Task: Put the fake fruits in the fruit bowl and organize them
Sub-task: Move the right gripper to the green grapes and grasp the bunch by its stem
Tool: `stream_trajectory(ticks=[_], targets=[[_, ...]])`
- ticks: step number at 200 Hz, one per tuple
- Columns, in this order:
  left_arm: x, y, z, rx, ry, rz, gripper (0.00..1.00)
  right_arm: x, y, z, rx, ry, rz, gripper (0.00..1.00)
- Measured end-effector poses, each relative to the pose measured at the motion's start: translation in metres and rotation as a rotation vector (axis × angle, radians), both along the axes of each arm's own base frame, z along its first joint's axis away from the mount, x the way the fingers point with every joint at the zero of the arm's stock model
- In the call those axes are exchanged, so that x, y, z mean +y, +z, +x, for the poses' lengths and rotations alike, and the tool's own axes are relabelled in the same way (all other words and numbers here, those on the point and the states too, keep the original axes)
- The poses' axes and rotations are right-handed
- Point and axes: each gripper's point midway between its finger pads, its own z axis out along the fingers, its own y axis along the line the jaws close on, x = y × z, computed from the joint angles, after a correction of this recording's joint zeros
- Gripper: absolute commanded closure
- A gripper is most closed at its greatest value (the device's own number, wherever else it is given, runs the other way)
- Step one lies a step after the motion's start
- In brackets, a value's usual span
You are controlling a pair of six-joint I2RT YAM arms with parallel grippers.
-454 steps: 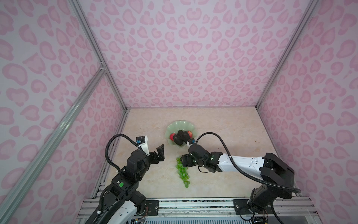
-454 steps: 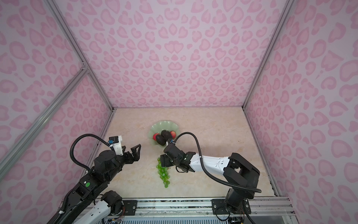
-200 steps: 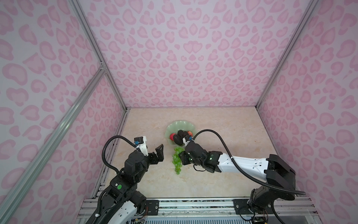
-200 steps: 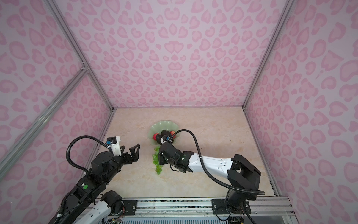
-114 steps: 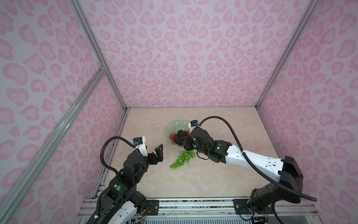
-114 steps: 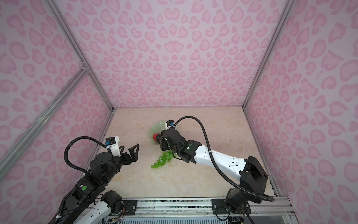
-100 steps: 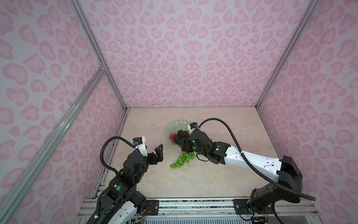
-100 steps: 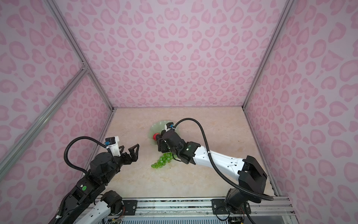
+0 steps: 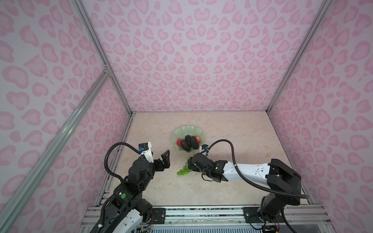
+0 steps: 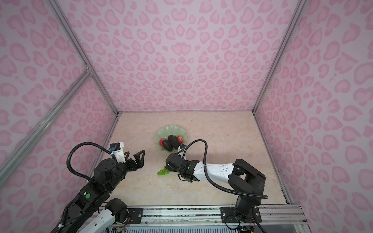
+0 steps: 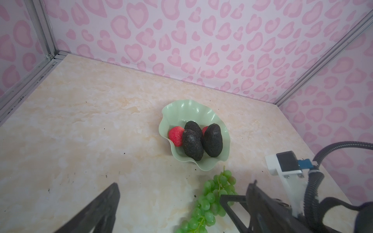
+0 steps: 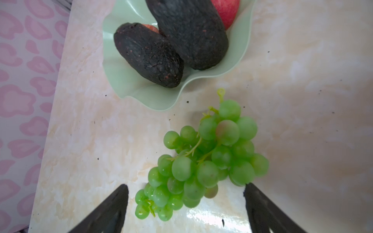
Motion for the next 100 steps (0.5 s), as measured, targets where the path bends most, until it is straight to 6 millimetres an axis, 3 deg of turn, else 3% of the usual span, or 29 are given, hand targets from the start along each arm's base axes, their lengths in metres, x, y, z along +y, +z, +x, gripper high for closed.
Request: stream_trajectory(ticks=[67,100], targets=[[0.000,-0.001,-0.001,-0.001,0.000,0.000,0.01,0.004,-0.027,0.023,0.045,-0.133,0.000,0.17],[0.001,-0.001,-0.001,-0.004,0.002,-0.002,0.01,-0.005,-0.044,0.033,0.064,-0.181,-0.025,0.36]])
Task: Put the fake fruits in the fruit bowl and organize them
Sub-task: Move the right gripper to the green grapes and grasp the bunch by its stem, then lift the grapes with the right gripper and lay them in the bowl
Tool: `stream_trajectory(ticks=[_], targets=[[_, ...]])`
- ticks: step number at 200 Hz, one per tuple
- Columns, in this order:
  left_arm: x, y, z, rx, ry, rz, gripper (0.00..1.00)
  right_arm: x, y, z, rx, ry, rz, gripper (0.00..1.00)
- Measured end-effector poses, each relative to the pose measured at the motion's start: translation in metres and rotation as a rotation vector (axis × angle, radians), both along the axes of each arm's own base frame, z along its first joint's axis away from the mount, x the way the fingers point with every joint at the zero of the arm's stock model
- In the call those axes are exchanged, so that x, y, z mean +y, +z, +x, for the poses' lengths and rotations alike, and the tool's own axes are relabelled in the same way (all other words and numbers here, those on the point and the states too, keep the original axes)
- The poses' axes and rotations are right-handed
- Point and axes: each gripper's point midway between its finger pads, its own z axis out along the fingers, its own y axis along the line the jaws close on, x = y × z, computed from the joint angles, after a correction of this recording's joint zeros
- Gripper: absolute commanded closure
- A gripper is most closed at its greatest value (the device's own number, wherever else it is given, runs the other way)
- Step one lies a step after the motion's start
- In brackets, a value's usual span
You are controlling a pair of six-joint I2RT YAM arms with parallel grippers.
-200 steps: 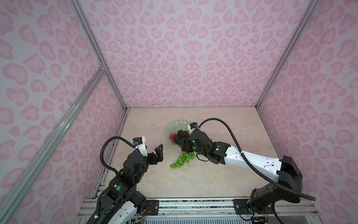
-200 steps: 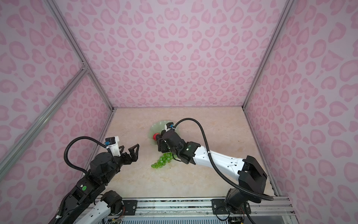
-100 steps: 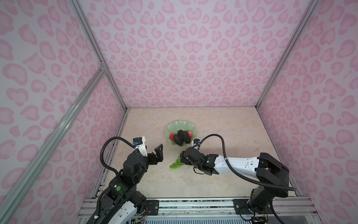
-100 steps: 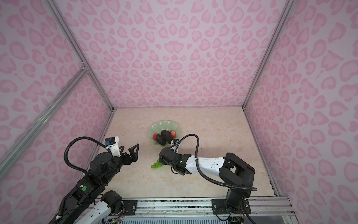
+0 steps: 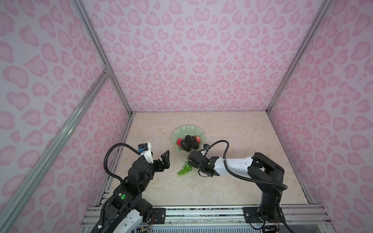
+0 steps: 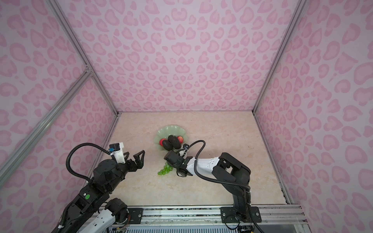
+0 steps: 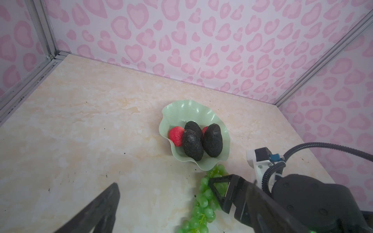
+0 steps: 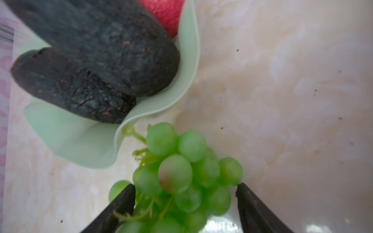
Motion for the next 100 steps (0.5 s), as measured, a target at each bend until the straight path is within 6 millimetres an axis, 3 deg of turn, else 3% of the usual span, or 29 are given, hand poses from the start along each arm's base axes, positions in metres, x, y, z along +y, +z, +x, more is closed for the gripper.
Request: stream_trajectory(ticks=[43,72,100], targets=[[0.001,0.001,0.000,-0.003,0.005,0.000,0.01,0.000,-0.005,0.000,-0.004,-0.008,0.018,0.67],[0.001,0.001,0.000,-0.003,0.005,0.001,0.01,-0.014,0.000,-0.007,-0.031,-0.013,0.050,0.78],[0.001,0.001,0.000,-0.003,0.006,0.001,0.01,-0.030,0.015,-0.015,-0.073,-0.004,0.052,0.82]])
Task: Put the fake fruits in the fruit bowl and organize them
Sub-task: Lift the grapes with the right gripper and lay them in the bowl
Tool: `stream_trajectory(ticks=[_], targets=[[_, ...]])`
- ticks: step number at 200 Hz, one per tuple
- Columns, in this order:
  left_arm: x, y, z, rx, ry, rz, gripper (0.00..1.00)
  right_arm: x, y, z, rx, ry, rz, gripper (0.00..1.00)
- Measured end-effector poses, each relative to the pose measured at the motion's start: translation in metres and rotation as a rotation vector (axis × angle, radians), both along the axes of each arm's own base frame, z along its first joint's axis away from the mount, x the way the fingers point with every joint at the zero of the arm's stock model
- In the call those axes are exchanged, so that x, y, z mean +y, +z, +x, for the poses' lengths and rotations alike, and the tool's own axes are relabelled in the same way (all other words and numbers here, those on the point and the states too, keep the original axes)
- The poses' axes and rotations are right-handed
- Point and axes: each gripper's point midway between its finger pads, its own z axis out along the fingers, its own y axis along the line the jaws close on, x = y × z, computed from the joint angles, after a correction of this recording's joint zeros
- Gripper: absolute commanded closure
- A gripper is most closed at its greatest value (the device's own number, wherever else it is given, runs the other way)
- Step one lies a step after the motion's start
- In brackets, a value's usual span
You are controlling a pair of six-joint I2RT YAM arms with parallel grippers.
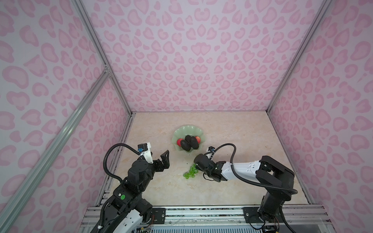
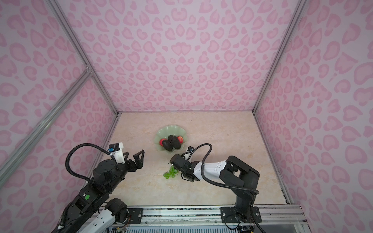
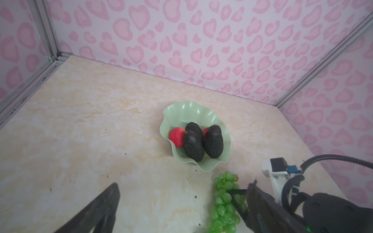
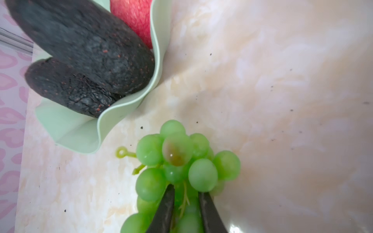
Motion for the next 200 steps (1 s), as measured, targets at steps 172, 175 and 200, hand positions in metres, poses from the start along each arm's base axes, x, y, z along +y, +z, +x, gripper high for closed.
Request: stream_trajectory(ticks=[172,175,200], targets=[[0.001,0.000,0.000,-0.002,0.003,0.000,0.02,-0.039,0.185,0.075,-0.410,0.210,-0.360,0.85],[0.001,0.000,0.000,-0.002,0.004,0.000,0.02,-0.039,0.185,0.078,-0.411,0.214,-0.365,0.85],[0.001,0.001,0.000,-0.003,0.006,0.000,0.01,-0.036,0.182,0.099,-0.404,0.254,-0.396,0.84]])
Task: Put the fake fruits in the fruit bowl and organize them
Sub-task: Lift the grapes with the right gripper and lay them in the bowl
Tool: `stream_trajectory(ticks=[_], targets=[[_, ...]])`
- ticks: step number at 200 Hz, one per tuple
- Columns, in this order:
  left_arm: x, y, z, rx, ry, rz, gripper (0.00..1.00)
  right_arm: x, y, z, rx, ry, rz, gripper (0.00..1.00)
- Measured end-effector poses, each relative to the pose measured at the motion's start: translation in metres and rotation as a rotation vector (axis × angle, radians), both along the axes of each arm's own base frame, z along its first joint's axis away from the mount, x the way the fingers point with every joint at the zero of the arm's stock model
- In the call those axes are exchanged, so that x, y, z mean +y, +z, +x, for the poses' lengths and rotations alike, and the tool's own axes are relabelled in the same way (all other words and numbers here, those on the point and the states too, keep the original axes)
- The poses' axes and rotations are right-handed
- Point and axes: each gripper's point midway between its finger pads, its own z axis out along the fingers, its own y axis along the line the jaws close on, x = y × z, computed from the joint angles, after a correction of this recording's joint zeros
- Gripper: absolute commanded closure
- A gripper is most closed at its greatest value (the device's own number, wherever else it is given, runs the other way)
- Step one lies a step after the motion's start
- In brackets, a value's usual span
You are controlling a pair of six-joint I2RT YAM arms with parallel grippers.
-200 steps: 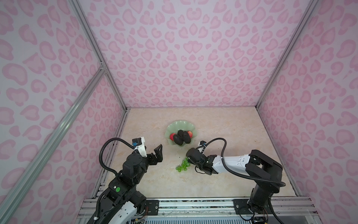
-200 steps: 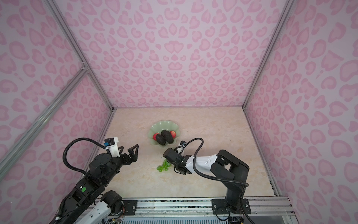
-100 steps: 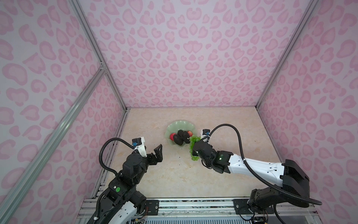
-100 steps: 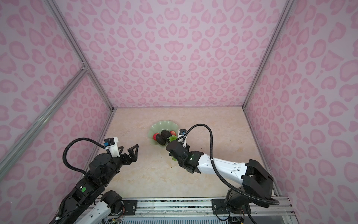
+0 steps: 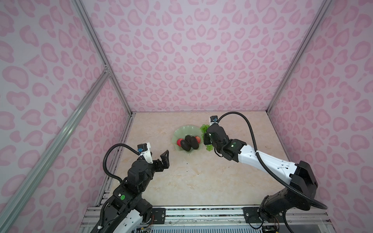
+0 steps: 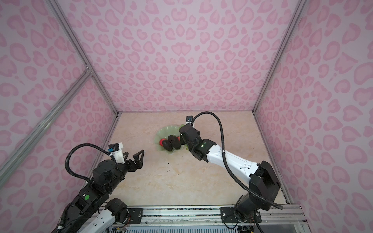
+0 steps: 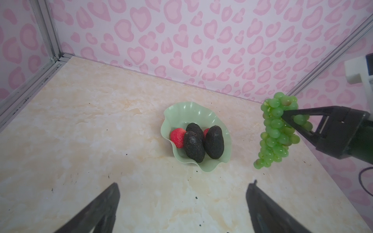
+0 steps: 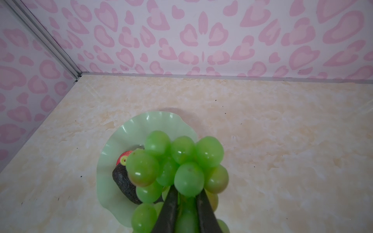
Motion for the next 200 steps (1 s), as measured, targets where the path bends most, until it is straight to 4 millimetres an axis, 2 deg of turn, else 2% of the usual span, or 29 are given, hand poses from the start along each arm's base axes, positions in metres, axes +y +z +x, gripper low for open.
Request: stream_trajectory(ticks=[77,123,169,186,200], targets=[[0.002,0.001,0.000,-0.005,0.007,0.000,0.02,0.018,-0.027,0.058,0.023,0.061,-0.096,0.85],[-0.002,0.000,-0.001,0.000,-0.011,-0.003,0.02,0.042,-0.039,0.093,0.025,0.109,-0.105,0.85],[-0.003,-0.001,0.000,0.004,-0.016,-0.002,0.02,0.074,-0.068,0.117,0.064,0.201,-0.169,0.84],[-0.003,-0.001,0.000,0.004,-0.016,-0.002,0.02,0.086,-0.081,0.121,0.082,0.247,-0.205,0.79],[-0.003,0.000,0.000,0.004,-0.016,-0.003,0.02,0.095,-0.091,0.120,0.098,0.284,-0.235,0.67]])
